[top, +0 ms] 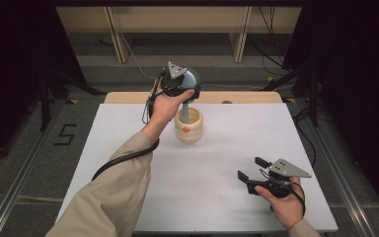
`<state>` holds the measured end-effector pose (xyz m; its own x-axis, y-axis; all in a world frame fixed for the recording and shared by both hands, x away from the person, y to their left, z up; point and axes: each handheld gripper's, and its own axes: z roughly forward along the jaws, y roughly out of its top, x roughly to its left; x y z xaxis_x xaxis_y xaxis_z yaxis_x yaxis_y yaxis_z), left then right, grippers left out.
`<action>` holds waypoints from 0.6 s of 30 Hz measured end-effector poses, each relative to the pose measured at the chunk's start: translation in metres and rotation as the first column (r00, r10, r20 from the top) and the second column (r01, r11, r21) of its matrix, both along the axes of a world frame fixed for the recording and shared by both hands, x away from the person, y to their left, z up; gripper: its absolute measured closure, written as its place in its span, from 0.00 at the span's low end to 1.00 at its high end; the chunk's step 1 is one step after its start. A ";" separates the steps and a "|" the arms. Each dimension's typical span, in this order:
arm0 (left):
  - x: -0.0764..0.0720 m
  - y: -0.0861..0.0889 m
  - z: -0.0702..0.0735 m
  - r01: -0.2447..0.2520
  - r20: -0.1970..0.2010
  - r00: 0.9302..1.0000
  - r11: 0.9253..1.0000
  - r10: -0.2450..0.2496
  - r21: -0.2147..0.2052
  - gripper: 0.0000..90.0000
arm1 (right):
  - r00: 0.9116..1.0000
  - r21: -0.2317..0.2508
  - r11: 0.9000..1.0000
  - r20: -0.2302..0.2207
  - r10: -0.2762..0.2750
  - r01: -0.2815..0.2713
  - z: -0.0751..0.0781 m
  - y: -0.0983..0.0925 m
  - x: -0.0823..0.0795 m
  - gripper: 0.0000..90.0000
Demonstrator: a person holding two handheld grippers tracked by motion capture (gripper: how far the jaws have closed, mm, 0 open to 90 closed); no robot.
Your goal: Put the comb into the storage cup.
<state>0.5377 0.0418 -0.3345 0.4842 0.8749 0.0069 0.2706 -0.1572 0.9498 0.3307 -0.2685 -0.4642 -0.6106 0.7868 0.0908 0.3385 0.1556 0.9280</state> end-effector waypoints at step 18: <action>0.002 -0.001 -0.006 0.003 -0.007 1.000 1.000 -0.003 0.014 0.22 | 1.000 0.001 1.000 0.001 0.002 -0.002 0.000 0.000 0.000 0.18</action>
